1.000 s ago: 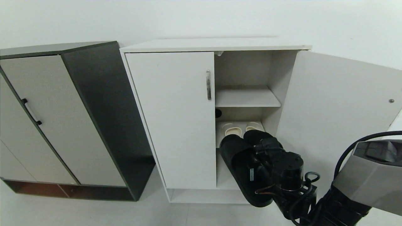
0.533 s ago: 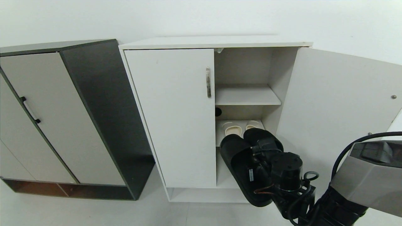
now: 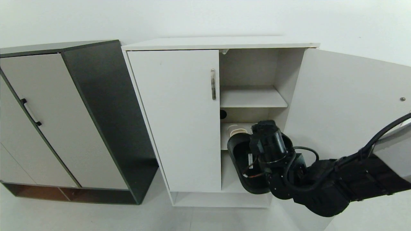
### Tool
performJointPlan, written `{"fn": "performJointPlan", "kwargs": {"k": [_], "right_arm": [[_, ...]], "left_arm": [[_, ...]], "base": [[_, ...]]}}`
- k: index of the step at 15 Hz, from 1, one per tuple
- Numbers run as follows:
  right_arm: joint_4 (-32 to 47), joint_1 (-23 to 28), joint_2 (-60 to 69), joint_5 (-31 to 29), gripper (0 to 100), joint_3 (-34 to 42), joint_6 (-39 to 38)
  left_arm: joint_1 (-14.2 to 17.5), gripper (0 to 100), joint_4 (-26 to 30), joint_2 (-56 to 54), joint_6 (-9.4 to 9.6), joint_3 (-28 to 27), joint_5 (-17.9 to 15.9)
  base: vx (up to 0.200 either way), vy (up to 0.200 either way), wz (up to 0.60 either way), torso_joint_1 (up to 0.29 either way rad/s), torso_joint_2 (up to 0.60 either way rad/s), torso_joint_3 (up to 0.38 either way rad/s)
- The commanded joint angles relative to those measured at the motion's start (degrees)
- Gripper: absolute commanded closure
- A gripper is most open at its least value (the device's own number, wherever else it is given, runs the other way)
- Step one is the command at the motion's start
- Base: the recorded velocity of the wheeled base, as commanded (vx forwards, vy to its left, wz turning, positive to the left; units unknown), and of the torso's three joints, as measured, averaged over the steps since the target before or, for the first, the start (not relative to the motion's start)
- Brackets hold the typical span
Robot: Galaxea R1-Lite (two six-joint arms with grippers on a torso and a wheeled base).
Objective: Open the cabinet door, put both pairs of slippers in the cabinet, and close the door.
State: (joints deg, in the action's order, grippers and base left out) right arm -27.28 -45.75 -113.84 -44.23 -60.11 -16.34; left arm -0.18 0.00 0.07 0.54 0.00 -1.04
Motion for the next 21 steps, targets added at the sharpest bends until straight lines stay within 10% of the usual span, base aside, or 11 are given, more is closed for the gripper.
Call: {"fn": "performJointPlan", "kwargs": {"k": [1, 10, 21], "right_arm": [[2.67, -0.39, 1.78, -1.56, 100, -6.33, -1.15], [2.59, 1.45, 2.57, -3.85, 100, -10.99, 4.03], [-1.81, 3.92, 0.81, -3.23, 100, -11.87, 7.02]], "left_arm": [[0.01, 100, 0.0, 0.01, -0.01, 0.0, -0.02], [0.01, 100, 0.0, 0.01, 0.08, 0.0, -0.02], [0.01, 100, 0.0, 0.01, 0.08, 0.0, -0.02]], "base": [[0.0, 0.0, 0.0, 0.0, 0.0, 0.0], [0.0, 0.0, 0.0, 0.0, 0.0, 0.0], [0.2, 0.0, 0.0, 0.002, 0.0, 0.004]]}}
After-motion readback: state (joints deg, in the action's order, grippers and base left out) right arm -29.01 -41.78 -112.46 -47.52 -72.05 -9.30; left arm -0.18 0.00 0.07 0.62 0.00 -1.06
